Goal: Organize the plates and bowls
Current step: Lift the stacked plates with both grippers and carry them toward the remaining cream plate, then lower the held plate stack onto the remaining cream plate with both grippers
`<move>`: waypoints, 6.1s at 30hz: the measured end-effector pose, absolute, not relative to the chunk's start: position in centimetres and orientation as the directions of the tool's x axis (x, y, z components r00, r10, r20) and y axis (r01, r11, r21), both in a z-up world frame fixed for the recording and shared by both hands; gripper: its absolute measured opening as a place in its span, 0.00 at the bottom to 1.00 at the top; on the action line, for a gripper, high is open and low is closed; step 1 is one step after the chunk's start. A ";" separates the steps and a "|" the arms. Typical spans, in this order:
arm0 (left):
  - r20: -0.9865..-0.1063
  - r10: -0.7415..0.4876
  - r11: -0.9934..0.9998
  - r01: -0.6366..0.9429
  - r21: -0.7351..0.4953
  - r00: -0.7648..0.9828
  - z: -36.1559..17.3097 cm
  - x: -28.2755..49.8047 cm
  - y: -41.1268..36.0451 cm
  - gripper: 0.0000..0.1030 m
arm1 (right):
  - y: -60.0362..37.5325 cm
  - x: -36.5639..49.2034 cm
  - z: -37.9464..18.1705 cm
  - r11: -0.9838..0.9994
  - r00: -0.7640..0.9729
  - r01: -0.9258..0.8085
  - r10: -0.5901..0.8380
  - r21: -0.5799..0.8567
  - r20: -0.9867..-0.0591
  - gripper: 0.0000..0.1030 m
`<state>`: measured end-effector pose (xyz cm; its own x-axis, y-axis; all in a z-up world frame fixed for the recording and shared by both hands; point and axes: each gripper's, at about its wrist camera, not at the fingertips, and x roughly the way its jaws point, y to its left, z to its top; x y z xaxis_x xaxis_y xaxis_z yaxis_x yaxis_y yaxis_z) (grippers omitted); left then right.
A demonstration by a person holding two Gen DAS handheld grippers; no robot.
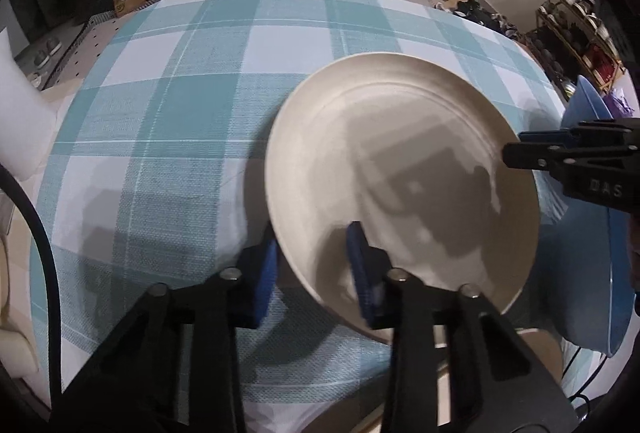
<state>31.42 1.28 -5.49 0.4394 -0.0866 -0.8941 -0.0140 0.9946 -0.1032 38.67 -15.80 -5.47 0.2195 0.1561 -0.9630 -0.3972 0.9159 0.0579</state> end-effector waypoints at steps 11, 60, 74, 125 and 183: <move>-0.884 -0.074 0.996 -0.010 -0.088 0.461 -5.2 30.9 1.1 0.23 | -15.9 38.6 -5.1 0.920 0.265 -0.390 0.142 0.028 -0.954 0.17; -0.839 -0.102 0.988 -0.045 -0.148 0.534 -1.0 29.1 2.2 0.18 | -16.5 37.9 -1.9 0.932 0.331 -0.355 0.203 0.078 -0.921 0.19; -0.786 -0.094 0.987 -0.047 -0.154 0.611 4.2 23.6 2.9 0.18 | -15.6 33.3 3.7 0.923 0.408 -0.379 0.230 0.064 -0.883 0.19; -0.673 -0.061 0.996 0.000 -0.089 0.737 12.7 2.3 -0.2 0.18 | -16.7 11.8 10.7 0.928 0.574 -0.365 0.286 0.074 -0.767 0.19; -0.765 -0.078 0.996 0.077 -0.037 0.639 0.1 7.1 -0.5 0.18 | -18.2 9.0 -0.8 0.945 0.514 -0.269 0.306 0.188 -0.801 0.20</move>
<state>7.11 -0.47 0.12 0.6390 -0.0779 -0.7652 0.0769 0.9963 -0.0372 9.04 -18.17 -0.76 0.5142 0.3056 -0.8014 -0.2692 0.9446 0.1875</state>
